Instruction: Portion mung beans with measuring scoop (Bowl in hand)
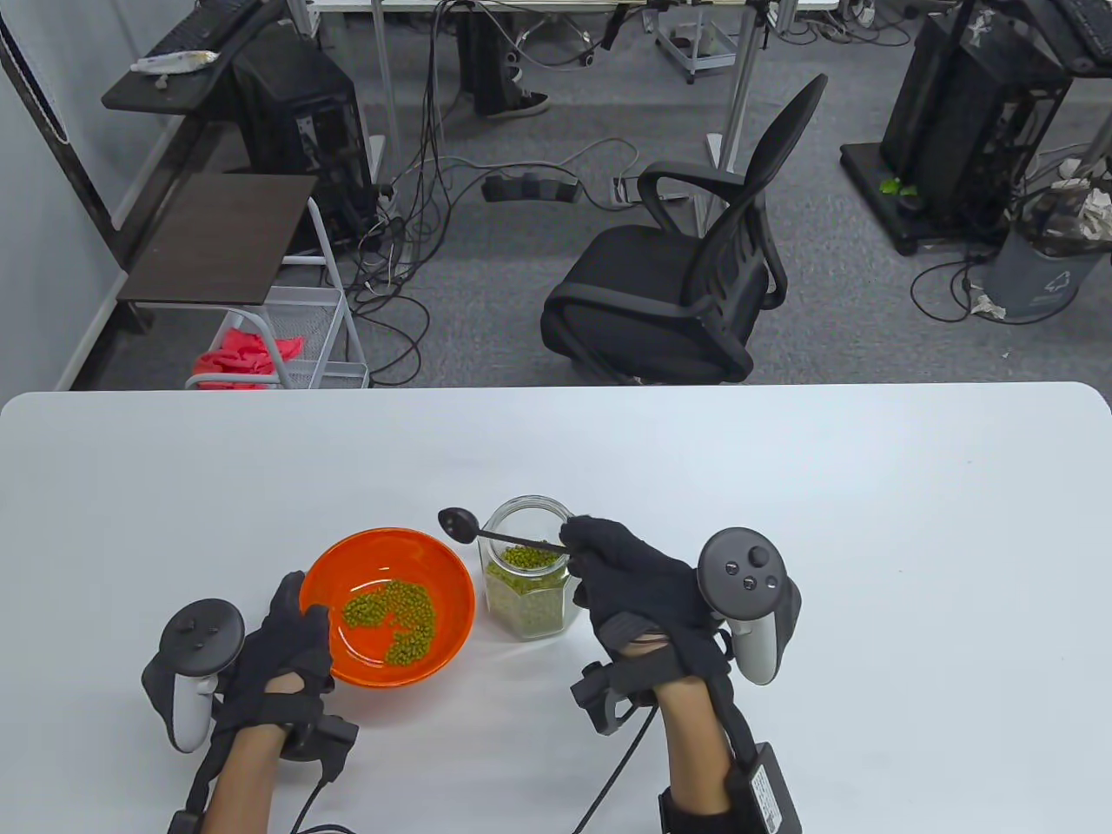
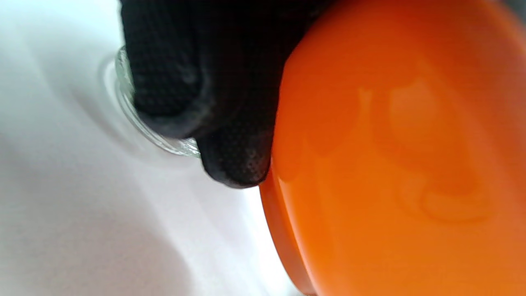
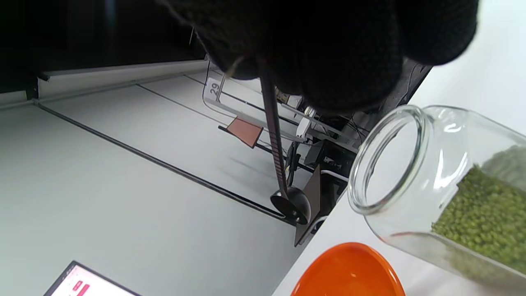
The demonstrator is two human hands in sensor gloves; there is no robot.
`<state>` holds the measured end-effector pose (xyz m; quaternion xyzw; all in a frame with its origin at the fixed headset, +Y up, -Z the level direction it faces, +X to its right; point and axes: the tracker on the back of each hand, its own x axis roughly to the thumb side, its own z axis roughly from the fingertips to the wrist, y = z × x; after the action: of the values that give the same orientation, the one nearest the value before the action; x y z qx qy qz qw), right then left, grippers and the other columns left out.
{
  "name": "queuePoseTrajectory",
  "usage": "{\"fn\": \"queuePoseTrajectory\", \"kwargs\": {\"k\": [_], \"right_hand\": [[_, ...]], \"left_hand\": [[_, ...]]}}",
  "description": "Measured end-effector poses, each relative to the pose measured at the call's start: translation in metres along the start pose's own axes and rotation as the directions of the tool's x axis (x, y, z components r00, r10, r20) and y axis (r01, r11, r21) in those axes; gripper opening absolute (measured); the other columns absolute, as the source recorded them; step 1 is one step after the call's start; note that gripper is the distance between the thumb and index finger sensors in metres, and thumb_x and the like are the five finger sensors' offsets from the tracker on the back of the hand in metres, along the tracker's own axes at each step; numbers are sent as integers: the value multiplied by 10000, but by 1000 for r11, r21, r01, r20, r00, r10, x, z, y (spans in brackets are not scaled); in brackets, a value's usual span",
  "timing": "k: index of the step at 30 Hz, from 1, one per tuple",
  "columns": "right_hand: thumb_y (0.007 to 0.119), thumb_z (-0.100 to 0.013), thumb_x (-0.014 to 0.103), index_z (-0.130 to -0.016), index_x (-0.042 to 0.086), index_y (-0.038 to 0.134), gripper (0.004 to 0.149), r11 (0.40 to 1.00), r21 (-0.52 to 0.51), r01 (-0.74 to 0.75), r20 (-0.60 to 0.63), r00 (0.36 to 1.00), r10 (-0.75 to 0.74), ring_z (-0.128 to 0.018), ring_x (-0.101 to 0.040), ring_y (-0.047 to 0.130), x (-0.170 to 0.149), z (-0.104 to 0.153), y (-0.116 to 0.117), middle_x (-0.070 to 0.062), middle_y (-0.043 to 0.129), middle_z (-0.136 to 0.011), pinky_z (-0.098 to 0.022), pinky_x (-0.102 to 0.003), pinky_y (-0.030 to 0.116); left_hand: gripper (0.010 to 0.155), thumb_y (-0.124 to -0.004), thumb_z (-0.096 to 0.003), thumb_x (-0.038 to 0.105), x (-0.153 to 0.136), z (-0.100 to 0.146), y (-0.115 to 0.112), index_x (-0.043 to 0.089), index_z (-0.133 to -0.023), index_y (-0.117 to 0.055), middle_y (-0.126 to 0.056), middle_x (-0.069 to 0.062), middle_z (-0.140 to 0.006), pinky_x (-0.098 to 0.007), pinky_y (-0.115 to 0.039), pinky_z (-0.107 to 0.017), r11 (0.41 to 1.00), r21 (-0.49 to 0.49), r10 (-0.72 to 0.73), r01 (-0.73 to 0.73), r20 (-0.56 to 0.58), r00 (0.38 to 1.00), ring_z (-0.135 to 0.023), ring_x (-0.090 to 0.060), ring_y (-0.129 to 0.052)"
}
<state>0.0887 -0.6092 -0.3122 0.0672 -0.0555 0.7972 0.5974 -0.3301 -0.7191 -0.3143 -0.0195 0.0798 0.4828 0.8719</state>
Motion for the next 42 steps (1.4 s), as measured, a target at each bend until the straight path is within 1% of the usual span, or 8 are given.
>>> {"fn": "queuePoseTrajectory", "kwargs": {"k": [5, 9, 13, 21, 28, 30, 37, 42], "right_hand": [[796, -467, 144, -852, 53, 827, 396, 997, -71, -14, -11, 1000, 14, -395, -323, 975, 0, 4, -18, -286, 866, -700, -451, -624, 740], [792, -470, 156, -845, 43, 820, 393, 985, -147, -90, -29, 996, 86, -364, -301, 968, 1, 9, -31, -284, 869, -674, -429, -612, 753], [790, -471, 163, -842, 44, 817, 390, 965, -196, -174, -57, 985, 166, -348, -289, 963, 1, 9, -33, -279, 871, -660, -420, -606, 759], [792, -473, 169, -843, 49, 819, 390, 916, -157, -370, -74, 929, 362, -351, -291, 967, 5, -1, -1, -273, 875, -664, -421, -607, 759], [796, -473, 163, -843, 51, 825, 388, 862, -143, -487, -79, 874, 480, -354, -299, 966, 10, -13, 23, -279, 874, -667, -426, -613, 753], [797, -472, 161, -843, 49, 825, 389, 839, -133, -527, -74, 850, 522, -353, -299, 967, 11, -16, 33, -280, 875, -666, -425, -614, 754], [793, -468, 167, -839, 62, 832, 388, 714, -96, -693, -46, 720, 693, -349, -290, 967, 13, -29, 66, -269, 882, -663, -428, -610, 759], [795, -460, 169, -830, 55, 835, 389, 685, -34, -727, -14, 686, 727, -317, -274, 966, 9, -35, 81, -265, 893, -639, -413, -600, 774]], "left_hand": [[647, -609, -557, 379, 0, 0, 0, 76, -1092, -405, -705, -124, -970, -233, -958, -244, 1000, 0, -1, 1, 2, 1000, -442, -229, -1133], [648, -609, -557, 379, 0, 0, 1, 76, -1092, -405, -705, -124, -969, -232, -959, -243, 1000, 2, -3, 3, 2, 1000, -444, -230, -1132], [647, -609, -557, 380, 0, 0, 1, 78, -1092, -406, -705, -122, -969, -231, -959, -244, 1000, 2, -4, 4, 3, 1000, -444, -228, -1132], [648, -608, -558, 381, 0, 0, 2, 78, -1093, -403, -704, -124, -971, -232, -958, -246, 1000, 3, -7, 7, 10, 1000, -445, -227, -1132], [648, -607, -558, 381, 1, 0, 2, 78, -1093, -402, -703, -122, -972, -230, -960, -245, 1000, 2, 1, -1, 15, 1000, -446, -228, -1132], [648, -607, -559, 381, 1, 0, 2, 77, -1094, -401, -701, -123, -973, -230, -959, -246, 1000, 0, 3, -3, 15, 1000, -447, -228, -1131], [648, -606, -559, 382, 1, 0, 2, 77, -1094, -401, -701, -123, -973, -229, -960, -246, 1000, -2, 7, -7, 19, 1000, -447, -228, -1132], [649, -606, -559, 382, 0, 0, 2, 77, -1094, -401, -701, -123, -973, -230, -960, -246, 1000, -2, 6, -6, 17, 1000, -447, -228, -1132]]}}
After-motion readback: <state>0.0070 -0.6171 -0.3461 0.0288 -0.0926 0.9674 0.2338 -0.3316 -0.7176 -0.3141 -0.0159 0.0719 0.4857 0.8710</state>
